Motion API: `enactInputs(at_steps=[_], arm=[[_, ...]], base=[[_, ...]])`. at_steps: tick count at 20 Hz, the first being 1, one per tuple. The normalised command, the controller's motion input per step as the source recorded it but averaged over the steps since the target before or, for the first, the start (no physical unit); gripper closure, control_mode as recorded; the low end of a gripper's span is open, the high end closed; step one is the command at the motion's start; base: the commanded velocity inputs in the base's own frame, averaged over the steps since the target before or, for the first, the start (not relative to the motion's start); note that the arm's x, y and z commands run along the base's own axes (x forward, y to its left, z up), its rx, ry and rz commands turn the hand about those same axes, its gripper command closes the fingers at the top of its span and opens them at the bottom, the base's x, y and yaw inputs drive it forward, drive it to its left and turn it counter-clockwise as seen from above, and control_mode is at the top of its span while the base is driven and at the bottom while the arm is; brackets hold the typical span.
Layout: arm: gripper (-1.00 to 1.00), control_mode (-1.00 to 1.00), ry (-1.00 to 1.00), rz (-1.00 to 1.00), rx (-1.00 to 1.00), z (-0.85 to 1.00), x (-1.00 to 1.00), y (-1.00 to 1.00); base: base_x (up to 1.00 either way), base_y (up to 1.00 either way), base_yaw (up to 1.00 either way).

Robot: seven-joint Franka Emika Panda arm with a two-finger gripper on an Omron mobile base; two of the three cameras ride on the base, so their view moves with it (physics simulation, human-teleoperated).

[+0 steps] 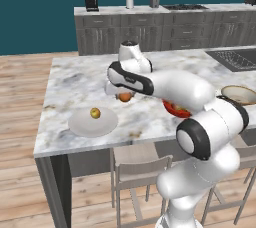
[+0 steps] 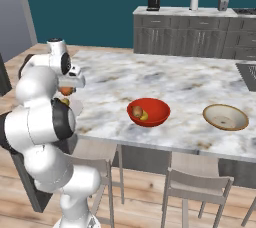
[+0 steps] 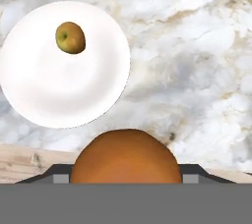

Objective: Take the fruits from the plate on the dining counter and place two fruits in each bowl.

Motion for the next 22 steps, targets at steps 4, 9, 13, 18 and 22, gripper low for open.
enactInputs(at_steps=[4,9,13,18,22], arm=[[1.0,-1.0,0.1,0.02,0.0,0.7,-0.41,-0.77],[1.0,-1.0,0.03,0.02,0.0,0.25,-0.89,-0.79],[1.0,-1.0,0.0,0.01,0.0,-0.04,-1.0,-0.48],[1.0,-1.0,0.0,0.0,0.0,0.0,-0.56,-0.09],[1.0,-1.0,0.0,0.0,0.0,0.04,-0.25,-0.01]], base=[[0.0,0.0,0.0],[0.0,0.0,0.0],[0.0,0.0,0.0],[0.0,0.0,0.0],[0.0,0.0,0.0]])
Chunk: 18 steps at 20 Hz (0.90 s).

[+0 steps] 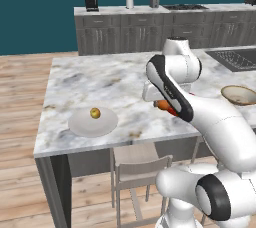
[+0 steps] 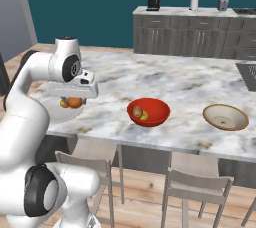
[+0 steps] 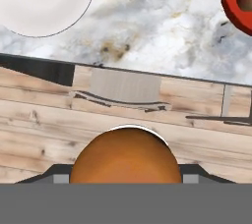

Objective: Take the fruits from the plate on the dining counter and place two fruits in each bowl.

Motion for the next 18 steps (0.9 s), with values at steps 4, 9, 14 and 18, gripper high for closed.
enactInputs(at_steps=[4,9,14,18], arm=[[1.0,-1.0,0.0,-0.02,0.0,0.06,-0.2,-0.13],[1.0,-1.0,0.0,-0.04,0.0,0.0,-0.22,-0.23],[1.0,-1.0,0.0,-0.02,0.0,0.03,-0.12,-0.25],[1.0,1.0,0.0,0.0,0.0,0.01,-0.05,-0.08]], base=[[0.0,0.0,0.0],[0.0,0.0,0.0],[0.0,0.0,0.0],[-0.15,-0.1,0.0]])
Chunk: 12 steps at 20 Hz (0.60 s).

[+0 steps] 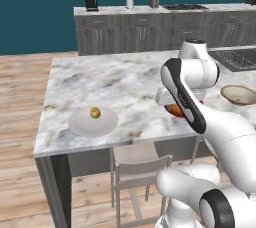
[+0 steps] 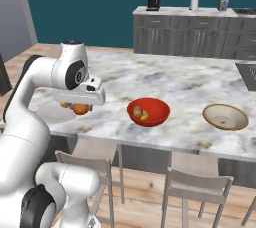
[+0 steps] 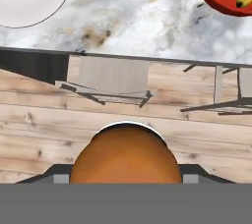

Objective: Take the fruits from the plate on the dining counter and place two fruits in each bowl.

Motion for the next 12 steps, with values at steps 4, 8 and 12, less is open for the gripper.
enactInputs(at_steps=[4,8,12], arm=[[1.0,1.0,0.0,0.0,0.0,0.0,0.0,0.0],[1.0,1.0,0.0,0.0,0.0,0.0,0.0,0.0],[1.0,1.0,0.0,0.0,0.0,0.0,0.0,0.0]], base=[[-0.48,-0.55,0.0],[-0.2,-0.81,-0.01],[0.01,-0.88,-0.06]])
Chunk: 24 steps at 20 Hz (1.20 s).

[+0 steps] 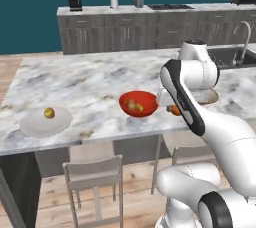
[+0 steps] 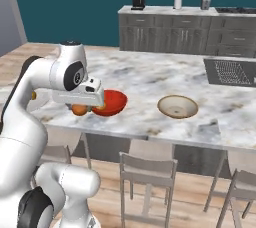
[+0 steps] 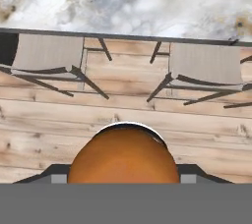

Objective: Take the fruits from the plate on the dining counter and place two fruits in each bowl.

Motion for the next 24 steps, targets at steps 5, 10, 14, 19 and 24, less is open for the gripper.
enactInputs(at_steps=[5,10,14,19,24], arm=[[1.0,1.0,0.0,0.0,0.0,0.0,0.0,0.0],[1.0,1.0,0.0,0.0,0.0,0.0,0.0,0.0],[1.0,1.0,0.0,0.0,0.0,0.0,0.0,0.0],[1.0,1.0,0.0,0.0,0.0,0.0,0.0,0.0],[1.0,1.0,0.0,0.0,0.0,0.0,0.0,0.0]], base=[[0.05,-0.92,-0.04],[0.13,-0.87,-0.01],[0.31,-0.59,0.0],[0.58,-0.06,0.0],[0.64,-0.02,0.0]])
